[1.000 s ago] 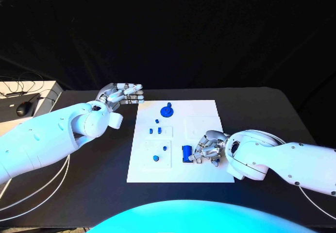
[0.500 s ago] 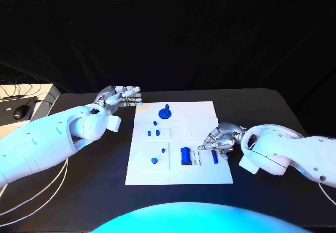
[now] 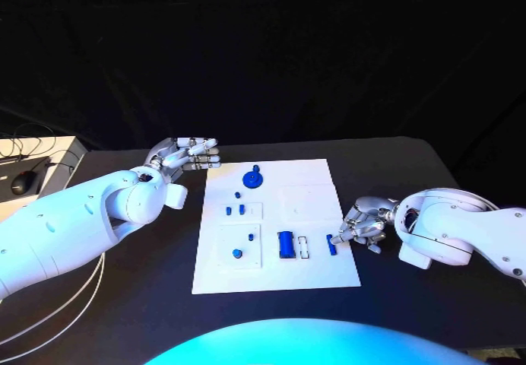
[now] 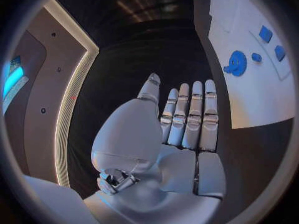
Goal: Assemble the parts on the task board
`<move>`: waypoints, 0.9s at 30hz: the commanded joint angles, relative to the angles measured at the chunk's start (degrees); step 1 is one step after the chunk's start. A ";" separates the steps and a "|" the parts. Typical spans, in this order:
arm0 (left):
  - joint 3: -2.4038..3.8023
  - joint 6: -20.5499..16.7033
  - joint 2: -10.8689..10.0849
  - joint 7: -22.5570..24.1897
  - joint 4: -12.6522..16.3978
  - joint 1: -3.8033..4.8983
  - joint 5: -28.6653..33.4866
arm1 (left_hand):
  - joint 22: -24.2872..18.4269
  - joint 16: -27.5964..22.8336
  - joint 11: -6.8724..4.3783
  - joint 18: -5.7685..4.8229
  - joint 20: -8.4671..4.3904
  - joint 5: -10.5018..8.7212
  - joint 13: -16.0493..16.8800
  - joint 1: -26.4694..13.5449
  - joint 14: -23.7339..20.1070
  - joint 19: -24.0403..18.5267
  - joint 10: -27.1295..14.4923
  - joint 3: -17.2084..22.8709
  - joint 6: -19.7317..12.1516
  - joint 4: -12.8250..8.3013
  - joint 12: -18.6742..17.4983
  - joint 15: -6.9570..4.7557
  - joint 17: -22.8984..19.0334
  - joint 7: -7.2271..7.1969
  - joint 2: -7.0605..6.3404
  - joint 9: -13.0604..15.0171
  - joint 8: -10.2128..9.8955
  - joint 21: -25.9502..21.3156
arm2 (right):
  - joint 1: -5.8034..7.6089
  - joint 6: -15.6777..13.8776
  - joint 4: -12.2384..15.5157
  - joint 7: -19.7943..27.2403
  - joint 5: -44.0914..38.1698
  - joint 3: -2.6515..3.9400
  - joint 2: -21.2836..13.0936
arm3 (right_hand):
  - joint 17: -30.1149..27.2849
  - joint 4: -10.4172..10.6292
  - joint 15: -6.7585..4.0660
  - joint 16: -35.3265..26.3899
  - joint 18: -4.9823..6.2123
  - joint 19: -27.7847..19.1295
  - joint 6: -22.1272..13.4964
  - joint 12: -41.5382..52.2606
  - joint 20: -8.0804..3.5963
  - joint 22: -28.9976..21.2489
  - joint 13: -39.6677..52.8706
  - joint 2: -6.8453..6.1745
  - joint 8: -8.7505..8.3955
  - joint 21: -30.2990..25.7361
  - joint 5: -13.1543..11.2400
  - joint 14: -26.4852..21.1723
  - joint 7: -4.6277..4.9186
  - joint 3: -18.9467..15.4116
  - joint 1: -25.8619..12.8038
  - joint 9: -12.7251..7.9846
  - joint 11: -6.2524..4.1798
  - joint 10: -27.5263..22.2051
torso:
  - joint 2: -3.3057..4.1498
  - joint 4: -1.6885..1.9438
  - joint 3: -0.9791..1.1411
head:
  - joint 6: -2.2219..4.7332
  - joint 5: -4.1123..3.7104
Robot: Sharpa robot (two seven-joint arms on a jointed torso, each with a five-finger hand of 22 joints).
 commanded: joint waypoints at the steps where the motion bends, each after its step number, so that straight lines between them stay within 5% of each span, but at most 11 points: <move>1: 0.00 1.39 0.14 0.81 0.04 -0.13 0.20 | -0.04 0.07 0.39 -0.34 0.06 0.03 0.01 0.23 -0.36 -0.39 -0.05 0.11 0.02 0.11 -0.22 -0.01 0.02 0.18 0.41 -0.04 -0.05 -0.04 | -0.32 3.39 0.53 -6.51 -7.70 -0.05 -0.07 | 0.16 2.21 -0.21 -0.07 0.00 2.26 0.52 -0.21 0.06 0.20 0.03 -0.94 1.41 0.69 0.95 0.13 -0.28 -0.23 -1.52 1.86 -0.33 0.51 | 0.00 0.05 -0.07 | -0.10 -0.13; 10: 0.00 2.01 0.23 0.63 -0.10 -0.25 0.20 | -0.05 0.04 0.40 -0.36 0.08 0.05 0.01 0.27 -0.47 -0.47 -0.05 0.13 0.01 0.09 -0.23 0.02 0.02 0.13 0.46 -0.04 -0.04 -0.05 | -1.26 0.65 1.18 -10.96 -9.12 -0.12 1.22 | 0.55 7.32 -0.88 0.08 -0.64 2.37 -1.12 0.79 -0.67 0.50 1.17 -2.69 7.34 2.05 1.47 0.24 -1.64 0.84 -4.91 11.58 -1.15 1.54 | 0.04 0.10 -0.07 | -0.23 -0.16; 14: 0.00 2.13 0.27 0.57 -0.13 -0.36 0.20 | -0.05 0.04 0.40 -0.36 0.08 0.05 0.01 0.27 -0.47 -0.47 -0.05 0.13 0.01 0.09 -0.23 0.02 0.02 0.13 0.46 -0.04 -0.04 -0.05 | -1.81 0.61 0.64 -12.13 -9.25 -0.21 2.42 | 0.65 9.32 -1.31 0.18 -0.94 2.46 -0.96 1.75 -1.02 0.68 1.81 -2.27 10.20 2.89 1.56 0.30 -2.55 1.10 -6.25 15.65 -1.74 2.42 | 0.06 0.17 -0.08 | -0.37 -0.23; 27: 0.00 2.07 0.12 0.52 -0.10 -0.43 0.20 | -0.04 0.06 0.41 -0.36 0.08 0.03 0.00 0.26 -0.49 -0.50 -0.10 0.17 -0.04 0.14 -0.24 0.03 0.04 0.14 0.56 -0.04 -0.05 -0.03 | -3.38 -0.61 -0.88 -12.83 -10.75 -0.28 5.15 | 0.71 9.96 -1.34 0.23 -1.09 2.42 -1.34 1.70 -1.13 0.64 1.96 -2.26 10.29 2.98 2.16 0.29 -2.53 1.24 -6.73 17.00 -1.72 2.36 | 0.02 0.13 -0.03 | -0.61 -0.04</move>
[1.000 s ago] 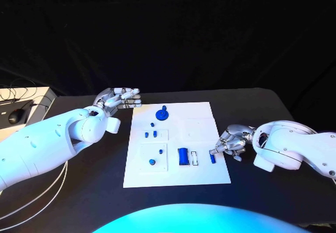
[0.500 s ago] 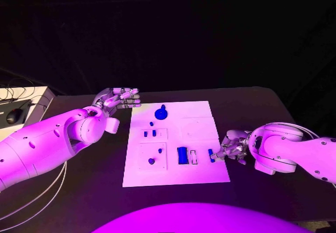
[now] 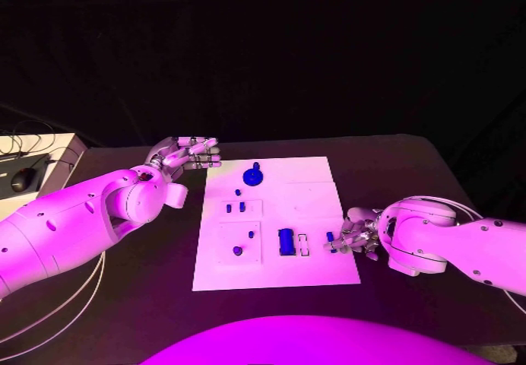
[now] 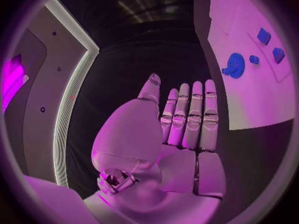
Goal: Assemble the parts on the task board
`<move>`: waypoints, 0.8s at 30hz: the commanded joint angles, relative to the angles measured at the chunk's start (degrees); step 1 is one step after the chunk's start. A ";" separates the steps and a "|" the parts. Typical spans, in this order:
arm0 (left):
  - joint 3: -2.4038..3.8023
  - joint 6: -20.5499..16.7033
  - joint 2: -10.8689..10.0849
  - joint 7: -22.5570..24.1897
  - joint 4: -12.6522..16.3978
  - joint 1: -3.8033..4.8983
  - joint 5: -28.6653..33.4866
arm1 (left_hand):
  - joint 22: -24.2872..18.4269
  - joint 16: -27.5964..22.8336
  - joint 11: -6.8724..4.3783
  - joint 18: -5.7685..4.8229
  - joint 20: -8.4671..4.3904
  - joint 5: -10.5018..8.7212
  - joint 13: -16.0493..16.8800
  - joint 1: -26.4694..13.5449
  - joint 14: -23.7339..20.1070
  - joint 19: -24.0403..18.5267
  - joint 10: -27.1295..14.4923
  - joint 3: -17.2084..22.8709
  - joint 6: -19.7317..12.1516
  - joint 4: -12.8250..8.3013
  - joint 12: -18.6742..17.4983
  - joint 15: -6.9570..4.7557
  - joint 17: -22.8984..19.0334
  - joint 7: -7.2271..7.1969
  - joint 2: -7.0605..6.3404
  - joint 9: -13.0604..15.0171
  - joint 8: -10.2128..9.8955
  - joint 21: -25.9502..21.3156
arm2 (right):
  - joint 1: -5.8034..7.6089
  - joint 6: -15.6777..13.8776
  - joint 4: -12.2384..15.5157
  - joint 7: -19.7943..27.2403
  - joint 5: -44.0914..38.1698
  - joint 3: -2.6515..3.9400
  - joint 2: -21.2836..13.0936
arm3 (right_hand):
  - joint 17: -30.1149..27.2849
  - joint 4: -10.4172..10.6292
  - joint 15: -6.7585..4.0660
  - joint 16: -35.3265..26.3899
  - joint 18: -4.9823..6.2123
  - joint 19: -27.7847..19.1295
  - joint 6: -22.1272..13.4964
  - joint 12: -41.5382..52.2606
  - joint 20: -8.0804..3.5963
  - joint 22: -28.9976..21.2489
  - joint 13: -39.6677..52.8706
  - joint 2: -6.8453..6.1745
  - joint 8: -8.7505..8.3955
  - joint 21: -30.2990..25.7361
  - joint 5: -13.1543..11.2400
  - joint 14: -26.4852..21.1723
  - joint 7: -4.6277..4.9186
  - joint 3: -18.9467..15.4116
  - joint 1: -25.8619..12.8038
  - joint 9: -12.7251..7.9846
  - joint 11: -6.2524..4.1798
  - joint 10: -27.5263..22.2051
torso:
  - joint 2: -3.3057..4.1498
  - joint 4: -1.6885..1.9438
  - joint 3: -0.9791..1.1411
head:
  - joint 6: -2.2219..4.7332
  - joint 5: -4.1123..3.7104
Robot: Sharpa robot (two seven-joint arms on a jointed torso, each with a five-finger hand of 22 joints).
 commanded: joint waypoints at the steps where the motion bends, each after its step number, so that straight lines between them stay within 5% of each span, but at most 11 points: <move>1: 0.01 1.13 0.00 0.54 0.10 -0.09 0.18 | -0.04 0.06 0.41 -0.37 0.08 0.03 0.00 0.03 -0.41 -0.50 -0.10 0.17 -0.04 0.14 -0.24 0.12 0.04 0.14 0.34 -0.04 -0.05 -0.03 | -0.28 -0.87 -0.46 -1.22 -2.35 -0.09 0.35 | 0.05 0.23 -0.38 0.23 -1.09 2.51 -0.32 0.01 -0.36 0.02 0.09 0.04 -0.37 0.30 0.33 -0.03 -0.05 0.08 -0.21 0.06 -0.02 0.13 | -0.02 -0.01 0.00 | -0.03 -0.03; 13: 0.01 0.95 -0.26 0.43 0.23 -0.09 0.19 | -0.04 0.10 0.46 -0.35 0.09 0.03 0.00 0.08 -0.46 -0.51 -0.22 0.23 -0.18 0.17 -0.24 0.13 0.08 0.28 0.36 -0.04 -0.06 -0.02 | -0.39 -1.58 -0.93 -0.80 -5.88 -0.10 1.28 | 0.22 -0.43 -0.36 0.34 -1.09 2.46 -0.41 -0.04 -0.33 -0.03 0.12 0.20 -0.49 0.22 0.83 -0.02 -0.01 0.27 0.24 0.38 0.01 -0.05 | -0.02 0.00 0.01 | -0.20 0.15; 20: 0.01 0.91 -0.32 0.31 0.30 -0.09 0.19 | -0.03 0.12 0.46 -0.34 0.09 0.03 0.01 0.12 -0.43 -0.50 -0.21 0.27 -0.20 0.17 -0.22 0.12 0.08 0.32 0.43 -0.04 -0.06 -0.01 | -0.50 -0.37 -1.77 -0.12 -6.19 -0.15 2.27 | 0.26 -2.66 -0.30 0.29 -1.09 2.42 -0.61 0.06 -0.29 -0.18 0.18 1.07 -0.66 -0.04 1.47 -0.03 0.10 0.66 1.18 0.83 0.11 -0.38 | -0.01 -0.02 0.00 | -0.30 0.23; 24: 0.01 0.83 -0.41 0.11 0.35 -0.09 0.20 | -0.03 0.12 0.46 -0.34 0.09 0.03 0.01 0.12 -0.43 -0.50 -0.21 0.27 -0.20 0.17 -0.22 0.12 0.08 0.32 0.43 -0.04 -0.06 -0.01 | -0.83 0.50 -2.27 0.20 -6.23 -0.20 2.57 | 0.29 -4.66 -0.33 0.28 -1.09 2.38 -0.79 0.01 -0.28 -0.19 0.12 1.79 -0.77 -0.21 3.80 -0.03 0.09 1.58 2.62 0.87 0.07 -0.54 | 0.03 0.00 -0.02 | -0.37 0.25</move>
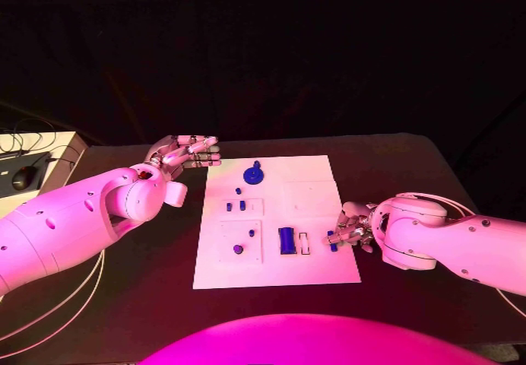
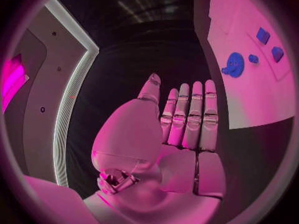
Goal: Assemble the parts on the task board
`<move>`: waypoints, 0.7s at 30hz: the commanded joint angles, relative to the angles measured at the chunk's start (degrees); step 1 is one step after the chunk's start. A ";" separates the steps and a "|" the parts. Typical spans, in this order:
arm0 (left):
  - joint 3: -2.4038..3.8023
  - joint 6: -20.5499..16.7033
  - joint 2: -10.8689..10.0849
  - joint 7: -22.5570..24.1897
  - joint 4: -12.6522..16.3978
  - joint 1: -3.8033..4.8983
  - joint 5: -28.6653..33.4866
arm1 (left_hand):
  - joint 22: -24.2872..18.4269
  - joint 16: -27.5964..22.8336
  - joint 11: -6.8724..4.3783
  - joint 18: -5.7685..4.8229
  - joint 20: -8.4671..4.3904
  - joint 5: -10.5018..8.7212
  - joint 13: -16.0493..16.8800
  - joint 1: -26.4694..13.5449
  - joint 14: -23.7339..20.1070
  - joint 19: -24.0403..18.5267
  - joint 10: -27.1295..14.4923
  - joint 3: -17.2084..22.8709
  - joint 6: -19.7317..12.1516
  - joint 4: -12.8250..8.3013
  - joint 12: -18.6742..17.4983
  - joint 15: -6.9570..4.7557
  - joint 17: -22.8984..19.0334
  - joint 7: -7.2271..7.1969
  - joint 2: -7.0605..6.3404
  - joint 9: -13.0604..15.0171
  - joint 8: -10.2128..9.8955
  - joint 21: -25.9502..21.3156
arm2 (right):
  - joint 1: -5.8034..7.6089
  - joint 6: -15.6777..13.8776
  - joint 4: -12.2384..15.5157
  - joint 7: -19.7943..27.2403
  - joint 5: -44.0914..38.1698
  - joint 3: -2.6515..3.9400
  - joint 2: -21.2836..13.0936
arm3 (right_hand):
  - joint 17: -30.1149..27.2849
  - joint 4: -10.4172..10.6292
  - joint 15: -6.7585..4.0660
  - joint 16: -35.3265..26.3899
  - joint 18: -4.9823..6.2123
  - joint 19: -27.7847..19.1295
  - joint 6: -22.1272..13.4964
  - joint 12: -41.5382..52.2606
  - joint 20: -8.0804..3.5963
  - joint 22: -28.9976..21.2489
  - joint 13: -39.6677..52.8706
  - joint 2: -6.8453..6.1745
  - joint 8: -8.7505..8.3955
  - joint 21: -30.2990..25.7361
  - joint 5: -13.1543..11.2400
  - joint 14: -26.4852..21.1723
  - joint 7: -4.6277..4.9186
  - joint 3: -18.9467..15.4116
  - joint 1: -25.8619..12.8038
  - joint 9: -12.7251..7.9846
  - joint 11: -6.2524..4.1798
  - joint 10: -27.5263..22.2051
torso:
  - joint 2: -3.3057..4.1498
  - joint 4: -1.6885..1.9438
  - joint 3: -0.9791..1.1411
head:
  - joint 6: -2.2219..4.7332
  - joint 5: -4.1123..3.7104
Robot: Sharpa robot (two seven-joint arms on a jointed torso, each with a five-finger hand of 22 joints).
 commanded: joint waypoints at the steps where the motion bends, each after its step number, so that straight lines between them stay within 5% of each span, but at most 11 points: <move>1: 0.01 0.79 -0.05 0.15 0.16 -0.07 0.18 | -0.03 0.13 0.26 -0.34 -0.11 0.05 0.00 0.20 -0.24 -0.30 -0.02 0.34 -0.20 0.18 -0.24 -0.07 0.08 0.37 0.54 -0.04 -0.04 -0.01 | -0.65 1.79 -0.67 0.28 -1.09 -0.30 0.20 | 0.07 -1.34 -0.35 0.27 -1.11 2.37 -0.62 -0.04 -0.30 -0.04 -0.12 0.24 -0.45 -0.45 0.75 -0.04 -0.06 0.60 1.00 -0.11 0.04 -0.59 | 0.02 0.01 0.00 | -0.10 0.03; 11: 0.01 0.58 -0.18 0.00 0.23 -0.07 0.18 | -0.03 0.13 0.26 -0.33 -0.10 0.05 0.00 0.24 -0.24 -0.28 -0.02 0.34 -0.20 0.17 -0.23 -0.08 0.08 0.45 0.54 -0.04 -0.05 -0.01 | -1.03 3.60 -1.07 1.07 -1.01 -0.35 0.42 | -0.02 -7.72 -0.51 -0.06 -1.29 2.34 -1.05 -0.52 -0.45 -0.13 -0.62 -0.34 -1.03 -0.97 0.76 -0.06 -0.27 11.24 2.29 -0.74 -0.16 -1.13 | -0.03 -0.04 0.01 | -0.10 0.08; 19: 0.01 0.54 -0.24 -0.02 0.31 -0.07 0.18 | -0.03 0.15 0.28 -0.32 -0.12 0.06 0.00 0.33 -0.22 -0.27 -0.06 0.42 -0.28 0.25 -0.23 -0.08 0.07 0.51 0.77 -0.04 -0.05 -0.01 | -1.11 3.65 -1.22 2.22 0.54 -0.38 0.31 | 0.09 -10.71 -0.51 -0.17 -1.30 2.25 -1.67 -0.64 -0.45 0.09 -0.82 -0.97 -0.94 -1.12 1.45 -0.05 -0.11 20.54 1.09 -0.68 -0.14 -1.36 | -0.01 -0.01 0.00 | -0.10 0.11; 21: 0.01 0.52 -0.27 -0.03 0.32 -0.07 0.20 | -0.03 0.15 0.28 -0.32 -0.12 0.06 0.00 0.33 -0.22 -0.27 -0.06 0.42 -0.28 0.25 -0.23 -0.08 0.07 0.51 0.77 -0.04 -0.05 -0.01 | -1.12 2.48 -1.23 3.01 1.58 -0.38 0.19 | 0.12 -11.39 -0.45 -0.18 -1.31 2.26 -1.95 -0.58 -0.47 0.27 -0.80 -1.12 -0.74 -0.83 3.61 -0.05 -0.08 22.98 0.76 -0.41 -0.12 -1.39 | 0.00 -0.01 -0.01 | -0.10 0.22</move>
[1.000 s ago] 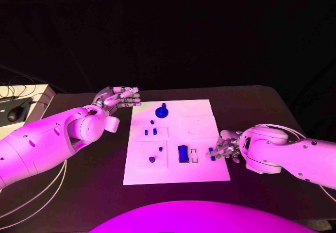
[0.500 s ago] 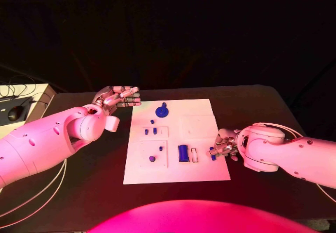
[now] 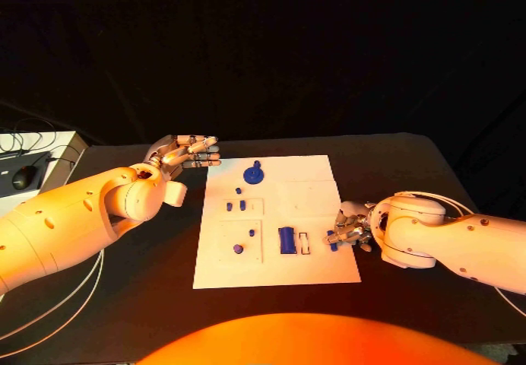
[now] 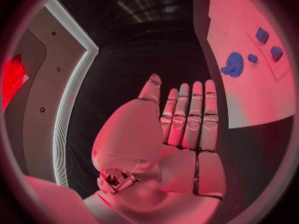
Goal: Assemble the parts on the task board
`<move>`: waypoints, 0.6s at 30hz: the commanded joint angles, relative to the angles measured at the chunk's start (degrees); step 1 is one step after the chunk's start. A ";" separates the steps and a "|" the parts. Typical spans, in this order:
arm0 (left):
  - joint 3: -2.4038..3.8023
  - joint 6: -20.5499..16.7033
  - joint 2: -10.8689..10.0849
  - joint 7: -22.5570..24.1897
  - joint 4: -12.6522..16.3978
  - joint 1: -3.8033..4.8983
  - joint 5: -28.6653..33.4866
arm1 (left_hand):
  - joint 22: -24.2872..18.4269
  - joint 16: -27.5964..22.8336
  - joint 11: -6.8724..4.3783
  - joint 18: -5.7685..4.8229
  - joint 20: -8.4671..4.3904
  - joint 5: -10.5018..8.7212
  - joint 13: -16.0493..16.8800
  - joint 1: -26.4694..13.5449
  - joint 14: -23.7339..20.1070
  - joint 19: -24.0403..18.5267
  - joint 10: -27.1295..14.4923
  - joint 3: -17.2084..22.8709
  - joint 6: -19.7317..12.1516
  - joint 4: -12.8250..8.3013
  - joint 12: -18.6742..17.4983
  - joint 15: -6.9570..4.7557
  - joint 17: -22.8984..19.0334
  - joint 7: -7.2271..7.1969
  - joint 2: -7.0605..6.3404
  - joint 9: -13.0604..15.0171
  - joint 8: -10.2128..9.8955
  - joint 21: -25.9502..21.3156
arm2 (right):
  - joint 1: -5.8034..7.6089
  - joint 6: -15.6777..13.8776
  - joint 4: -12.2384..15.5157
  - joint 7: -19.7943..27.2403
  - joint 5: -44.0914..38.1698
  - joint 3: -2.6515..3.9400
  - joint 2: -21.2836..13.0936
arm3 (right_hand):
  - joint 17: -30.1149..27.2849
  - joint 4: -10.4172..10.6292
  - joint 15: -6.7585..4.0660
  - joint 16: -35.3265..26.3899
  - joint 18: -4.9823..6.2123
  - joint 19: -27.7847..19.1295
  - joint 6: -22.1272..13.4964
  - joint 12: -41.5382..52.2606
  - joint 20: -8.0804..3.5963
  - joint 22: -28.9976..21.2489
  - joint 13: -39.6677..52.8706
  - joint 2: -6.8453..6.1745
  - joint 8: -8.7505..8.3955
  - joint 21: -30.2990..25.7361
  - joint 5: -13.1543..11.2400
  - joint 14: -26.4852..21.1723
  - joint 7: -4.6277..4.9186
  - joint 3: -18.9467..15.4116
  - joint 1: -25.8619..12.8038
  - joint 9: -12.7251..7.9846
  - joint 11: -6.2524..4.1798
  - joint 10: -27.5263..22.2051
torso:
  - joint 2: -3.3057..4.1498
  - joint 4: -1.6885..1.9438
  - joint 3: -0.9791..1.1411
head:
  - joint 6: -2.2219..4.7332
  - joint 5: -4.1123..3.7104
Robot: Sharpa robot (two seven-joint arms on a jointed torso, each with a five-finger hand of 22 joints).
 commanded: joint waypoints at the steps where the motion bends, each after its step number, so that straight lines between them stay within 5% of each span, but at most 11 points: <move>1: 0.01 0.55 -0.02 0.26 0.15 -0.07 0.21 | -0.03 0.16 0.28 -0.32 -0.13 0.06 0.00 0.01 -0.22 -0.26 -0.07 0.26 -0.09 0.11 -0.24 -0.08 0.07 0.32 0.48 -0.05 -0.06 0.00 | -0.88 0.55 -0.55 1.16 2.60 -0.69 -0.13 | 0.23 -9.26 -0.23 -0.04 -0.43 2.28 -1.39 -0.06 -0.47 0.40 0.02 -0.16 0.28 0.59 2.92 0.20 -0.58 11.33 -0.58 0.44 -0.07 -0.44 | 0.01 0.01 0.01 | 0.00 0.21; 8: 0.01 0.56 -0.03 0.26 0.18 -0.07 0.28 | -0.02 0.19 0.28 -0.30 -0.14 0.12 -0.01 0.21 -0.19 -0.23 -0.15 0.62 -0.19 0.26 -0.25 -0.11 0.06 0.44 1.19 -0.05 -0.07 0.01 | -0.88 -4.69 -0.36 3.60 7.92 -0.69 -0.64 | 0.54 -11.59 -0.15 0.15 -0.23 2.23 -2.02 0.69 -0.39 1.29 0.34 0.33 1.35 1.46 4.18 0.18 -0.06 17.24 -1.41 1.65 0.07 -0.09 | -0.01 0.03 0.01 | 0.00 0.23; 18: 0.01 0.57 -0.02 0.24 0.14 -0.07 0.29 | -0.02 0.19 0.28 -0.30 -0.14 0.12 -0.01 0.21 -0.19 -0.23 -0.15 0.62 -0.19 0.26 -0.25 -0.11 0.06 0.44 1.19 -0.05 -0.07 0.01 | 0.16 -7.63 1.46 5.53 14.73 -0.58 -1.71 | 0.50 -12.63 -0.11 0.11 -0.09 2.18 -2.13 0.81 -0.32 1.74 0.34 0.80 1.72 1.26 4.29 0.20 0.00 18.58 -1.77 2.03 0.06 -0.01 | 0.00 -0.02 0.00 | 0.00 0.35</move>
